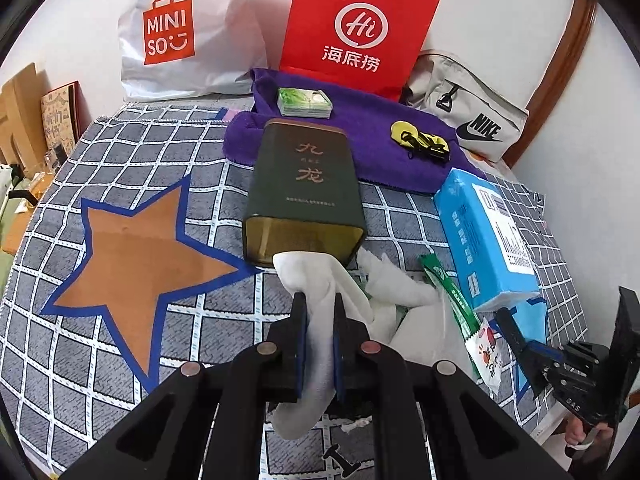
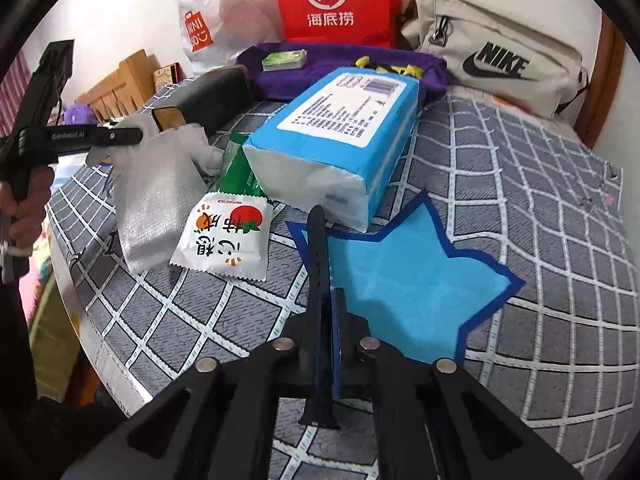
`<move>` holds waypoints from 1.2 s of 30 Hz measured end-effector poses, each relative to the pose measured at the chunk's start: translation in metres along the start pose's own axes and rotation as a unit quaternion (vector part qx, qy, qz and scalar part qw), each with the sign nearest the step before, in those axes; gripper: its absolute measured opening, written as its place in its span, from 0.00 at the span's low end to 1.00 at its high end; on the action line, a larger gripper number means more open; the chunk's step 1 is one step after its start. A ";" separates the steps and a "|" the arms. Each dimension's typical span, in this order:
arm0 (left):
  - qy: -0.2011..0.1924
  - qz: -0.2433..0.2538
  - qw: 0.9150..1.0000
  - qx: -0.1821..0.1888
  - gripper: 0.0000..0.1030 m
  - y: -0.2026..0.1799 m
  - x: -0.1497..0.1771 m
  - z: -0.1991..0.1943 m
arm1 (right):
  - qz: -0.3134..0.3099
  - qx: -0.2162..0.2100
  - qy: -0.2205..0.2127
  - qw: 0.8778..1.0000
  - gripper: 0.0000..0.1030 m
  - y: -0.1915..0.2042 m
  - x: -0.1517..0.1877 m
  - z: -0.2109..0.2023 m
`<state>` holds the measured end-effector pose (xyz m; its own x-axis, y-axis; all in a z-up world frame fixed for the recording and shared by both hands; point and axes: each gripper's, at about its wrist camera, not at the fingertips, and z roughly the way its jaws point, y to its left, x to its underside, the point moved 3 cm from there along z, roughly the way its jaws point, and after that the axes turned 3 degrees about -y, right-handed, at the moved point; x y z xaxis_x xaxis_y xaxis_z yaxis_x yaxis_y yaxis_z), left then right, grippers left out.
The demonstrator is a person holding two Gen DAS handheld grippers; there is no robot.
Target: Organize soft objects
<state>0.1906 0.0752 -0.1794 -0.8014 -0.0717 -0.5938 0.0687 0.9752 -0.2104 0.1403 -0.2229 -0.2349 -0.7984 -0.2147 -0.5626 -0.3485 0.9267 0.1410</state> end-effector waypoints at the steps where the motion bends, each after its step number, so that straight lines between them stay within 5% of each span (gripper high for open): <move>1: 0.001 0.000 1.000 -0.001 0.10 0.000 0.001 0.000 | 0.001 -0.001 0.003 1.000 0.13 0.000 0.000 0.003; 6: 0.004 -0.005 1.000 -0.001 0.10 0.001 0.002 -0.001 | -0.027 0.002 0.006 1.000 0.37 0.010 0.000 0.013; 8: 0.006 -0.005 1.000 -0.002 0.10 0.000 0.003 0.000 | -0.051 0.025 0.006 0.998 0.37 0.017 0.003 0.017; 11: 0.006 -0.009 1.000 -0.006 0.10 0.001 0.004 0.002 | -0.065 0.014 0.006 0.998 0.20 0.024 0.003 0.017; 36: -0.074 -0.003 0.997 0.004 0.10 -0.004 -0.046 -0.069 | -0.016 -0.023 -0.083 0.996 0.19 0.027 -0.051 -0.069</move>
<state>0.1863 0.0896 -0.0971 -0.7059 -0.1081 -0.7000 0.0687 0.9732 -0.2196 0.1380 -0.2083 -0.1458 -0.6951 -0.1869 -0.6942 -0.3981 0.9041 0.1552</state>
